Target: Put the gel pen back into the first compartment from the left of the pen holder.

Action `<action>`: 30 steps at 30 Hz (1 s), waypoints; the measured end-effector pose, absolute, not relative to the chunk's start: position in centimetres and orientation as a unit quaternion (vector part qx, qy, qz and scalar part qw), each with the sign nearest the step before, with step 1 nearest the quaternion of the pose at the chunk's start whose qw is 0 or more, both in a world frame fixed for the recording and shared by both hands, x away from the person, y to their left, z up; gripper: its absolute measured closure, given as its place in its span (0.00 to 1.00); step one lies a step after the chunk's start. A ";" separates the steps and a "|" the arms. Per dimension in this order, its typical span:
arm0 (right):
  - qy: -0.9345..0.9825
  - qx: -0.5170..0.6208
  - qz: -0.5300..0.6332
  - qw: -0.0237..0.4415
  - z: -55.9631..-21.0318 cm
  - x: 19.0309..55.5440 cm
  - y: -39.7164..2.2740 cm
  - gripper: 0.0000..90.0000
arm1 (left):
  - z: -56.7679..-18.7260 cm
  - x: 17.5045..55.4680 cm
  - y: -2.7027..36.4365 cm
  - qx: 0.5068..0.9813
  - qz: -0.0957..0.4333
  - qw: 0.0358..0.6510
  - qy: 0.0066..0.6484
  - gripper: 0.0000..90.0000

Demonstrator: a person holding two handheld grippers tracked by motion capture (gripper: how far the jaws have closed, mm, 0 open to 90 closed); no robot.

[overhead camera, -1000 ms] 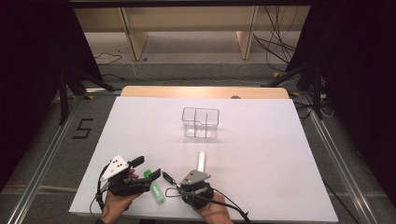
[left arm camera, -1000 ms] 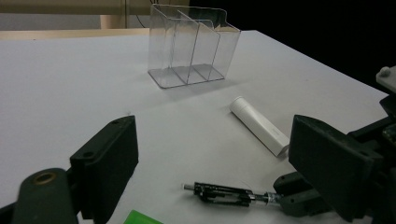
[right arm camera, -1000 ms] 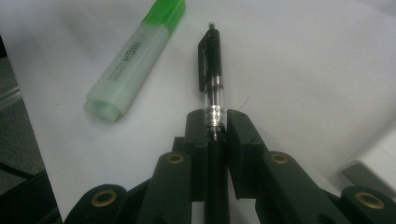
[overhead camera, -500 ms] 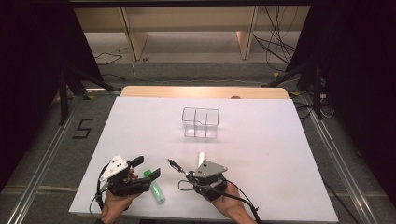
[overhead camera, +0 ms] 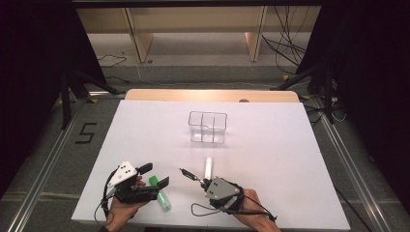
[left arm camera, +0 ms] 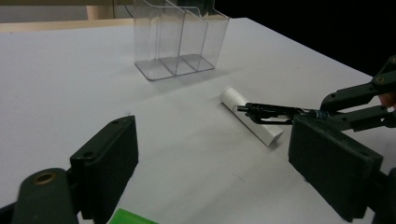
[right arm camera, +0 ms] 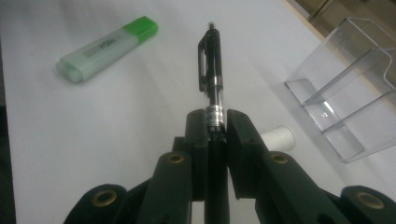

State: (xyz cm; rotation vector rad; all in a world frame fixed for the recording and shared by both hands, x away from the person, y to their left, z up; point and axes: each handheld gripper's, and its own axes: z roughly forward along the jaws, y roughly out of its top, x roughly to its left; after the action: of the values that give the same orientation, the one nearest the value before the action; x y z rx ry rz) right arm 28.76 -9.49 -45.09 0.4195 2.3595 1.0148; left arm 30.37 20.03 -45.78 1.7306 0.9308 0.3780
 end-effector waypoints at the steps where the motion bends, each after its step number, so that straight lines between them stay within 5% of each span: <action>1: 0.875 0.147 0.372 0.274 -45.1 28.6 -9.5 0.89 | -45.8 30.4 19.9 0.732 0.156 0.537 0.388 0.18; 30: 0.874 -0.037 0.289 0.389 -45.8 26.2 -11.4 0.89 | -42.0 32.3 11.7 0.908 0.112 0.364 0.176 0.19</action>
State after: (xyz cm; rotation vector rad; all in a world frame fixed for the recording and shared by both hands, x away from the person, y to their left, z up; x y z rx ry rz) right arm 26.19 -11.43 -45.79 -0.0938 2.2219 0.7353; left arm 32.29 11.71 -42.01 2.3348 0.4537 0.2891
